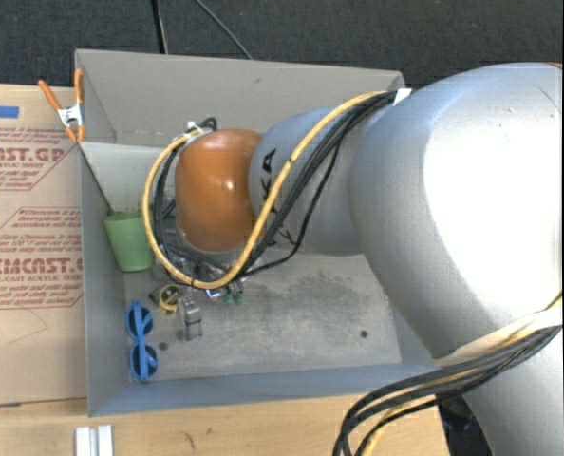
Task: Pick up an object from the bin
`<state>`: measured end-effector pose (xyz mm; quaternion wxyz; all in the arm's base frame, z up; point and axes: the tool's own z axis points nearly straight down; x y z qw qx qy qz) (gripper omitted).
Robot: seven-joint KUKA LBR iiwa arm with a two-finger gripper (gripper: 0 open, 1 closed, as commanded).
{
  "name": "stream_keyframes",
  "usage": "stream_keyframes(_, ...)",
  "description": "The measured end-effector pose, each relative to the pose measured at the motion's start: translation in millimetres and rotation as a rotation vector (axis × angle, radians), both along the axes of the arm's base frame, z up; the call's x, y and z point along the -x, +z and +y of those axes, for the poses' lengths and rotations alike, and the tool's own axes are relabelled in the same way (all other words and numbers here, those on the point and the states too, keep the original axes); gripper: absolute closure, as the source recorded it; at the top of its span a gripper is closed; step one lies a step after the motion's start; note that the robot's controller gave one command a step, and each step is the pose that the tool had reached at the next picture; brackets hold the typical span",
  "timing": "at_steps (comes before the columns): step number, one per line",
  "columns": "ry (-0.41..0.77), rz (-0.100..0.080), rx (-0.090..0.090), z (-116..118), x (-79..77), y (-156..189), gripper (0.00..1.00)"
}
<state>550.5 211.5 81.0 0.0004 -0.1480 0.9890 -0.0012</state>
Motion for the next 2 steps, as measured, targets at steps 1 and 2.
stream_keyframes(1, 0.004, 0.001, -0.003, 3, 1.0, -1, 1.00)
stream_keyframes(2, 0.066, -0.009, -0.004, -33, -1.3, 158, 1.00)
